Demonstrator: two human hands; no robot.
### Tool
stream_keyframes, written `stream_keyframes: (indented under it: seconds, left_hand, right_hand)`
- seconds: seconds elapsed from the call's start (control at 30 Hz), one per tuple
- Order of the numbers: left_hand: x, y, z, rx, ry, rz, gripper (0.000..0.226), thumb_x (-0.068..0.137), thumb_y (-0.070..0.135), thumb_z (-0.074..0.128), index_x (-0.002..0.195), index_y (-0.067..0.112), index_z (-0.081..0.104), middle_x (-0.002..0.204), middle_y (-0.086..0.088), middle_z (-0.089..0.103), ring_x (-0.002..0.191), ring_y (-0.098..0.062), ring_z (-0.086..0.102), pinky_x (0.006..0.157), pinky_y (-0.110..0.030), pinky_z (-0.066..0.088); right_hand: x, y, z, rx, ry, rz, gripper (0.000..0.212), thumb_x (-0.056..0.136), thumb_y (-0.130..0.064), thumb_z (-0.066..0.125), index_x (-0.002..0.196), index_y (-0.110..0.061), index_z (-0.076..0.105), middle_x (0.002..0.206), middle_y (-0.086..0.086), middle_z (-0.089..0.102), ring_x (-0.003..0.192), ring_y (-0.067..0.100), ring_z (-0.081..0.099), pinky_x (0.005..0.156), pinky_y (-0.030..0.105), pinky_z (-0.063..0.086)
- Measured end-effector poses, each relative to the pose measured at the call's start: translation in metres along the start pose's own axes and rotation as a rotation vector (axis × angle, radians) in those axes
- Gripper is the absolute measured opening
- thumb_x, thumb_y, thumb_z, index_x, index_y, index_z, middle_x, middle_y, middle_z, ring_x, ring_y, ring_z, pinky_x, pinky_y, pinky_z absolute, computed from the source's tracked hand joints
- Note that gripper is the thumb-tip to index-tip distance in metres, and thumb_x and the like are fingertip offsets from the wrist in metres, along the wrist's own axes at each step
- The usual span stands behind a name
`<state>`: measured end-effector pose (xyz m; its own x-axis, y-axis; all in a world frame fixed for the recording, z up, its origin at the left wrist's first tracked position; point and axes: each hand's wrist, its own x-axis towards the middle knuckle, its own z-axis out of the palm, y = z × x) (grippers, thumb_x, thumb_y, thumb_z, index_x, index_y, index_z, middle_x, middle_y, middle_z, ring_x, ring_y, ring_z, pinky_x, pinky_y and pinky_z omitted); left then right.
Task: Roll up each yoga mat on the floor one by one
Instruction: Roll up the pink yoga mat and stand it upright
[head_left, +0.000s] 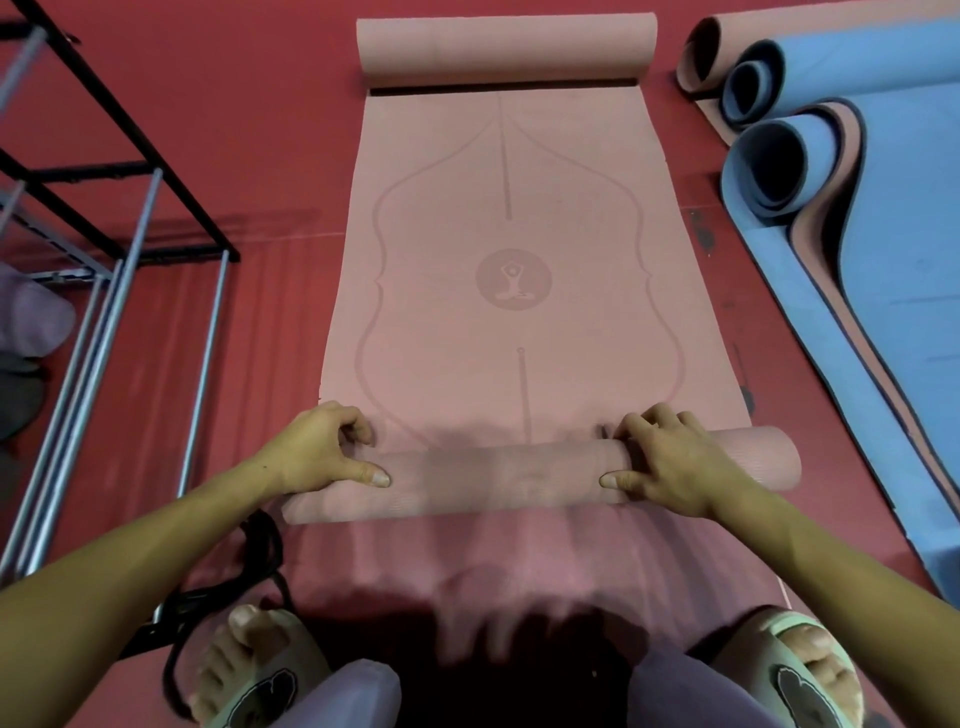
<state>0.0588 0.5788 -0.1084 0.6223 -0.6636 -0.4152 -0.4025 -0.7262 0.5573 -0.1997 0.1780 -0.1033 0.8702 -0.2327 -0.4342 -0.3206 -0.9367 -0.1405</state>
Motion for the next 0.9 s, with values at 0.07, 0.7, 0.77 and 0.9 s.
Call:
stream_keyframes:
  seconds: [0.07, 0.7, 0.77, 0.9]
  left_hand:
    - [0.001, 0.0, -0.002, 0.019, -0.004, -0.007, 0.08, 0.036, 0.095, 0.079, 0.091, 0.038, 0.07, 0.097, 0.014, 0.067, 0.087, -0.002, 0.062, 0.083, -0.032, 0.055]
    - [-0.022, 0.052, 0.014, 0.439, 0.149, 0.176, 0.042, 0.092, 0.046, 0.042, 0.127, 0.047, 0.065, 0.124, 0.027, 0.064, 0.108, -0.012, 0.061, 0.079, -0.034, 0.053]
    - [-0.026, 0.057, 0.017, 0.484, 0.157, 0.175, 0.049, 0.087, 0.058, 0.041, 0.126, 0.042, 0.067, 0.121, 0.02, 0.066, 0.105, -0.016, 0.063, 0.078, -0.037, 0.052]
    - [-0.03, 0.066, 0.025, 0.577, 0.222, 0.174, 0.067, 0.069, 0.076, 0.057, 0.121, 0.037, 0.07, 0.112, 0.017, 0.066, 0.096, -0.017, 0.063, 0.075, -0.036, 0.047]
  right_hand:
    - [-0.003, -0.004, -0.006, 0.001, 0.029, -0.012, 0.109, 0.06, -0.108, 0.024, 0.128, -0.03, 0.058, 0.12, 0.005, 0.051, 0.111, 0.031, 0.049, 0.106, 0.045, 0.04]
    - [-0.007, -0.024, -0.012, -0.013, 0.299, 0.139, 0.055, 0.087, -0.078, 0.052, 0.123, -0.039, 0.067, 0.119, -0.003, 0.062, 0.11, 0.031, 0.054, 0.087, 0.049, 0.051]
    - [-0.005, -0.024, -0.011, -0.013, 0.327, 0.136, 0.055, 0.088, -0.078, 0.048, 0.116, -0.035, 0.066, 0.113, -0.005, 0.065, 0.105, 0.03, 0.057, 0.084, 0.047, 0.052]
    - [-0.009, -0.025, -0.009, -0.044, 0.362, 0.104, 0.061, 0.095, -0.079, 0.033, 0.107, -0.029, 0.066, 0.107, -0.005, 0.068, 0.098, 0.03, 0.057, 0.082, 0.048, 0.052]
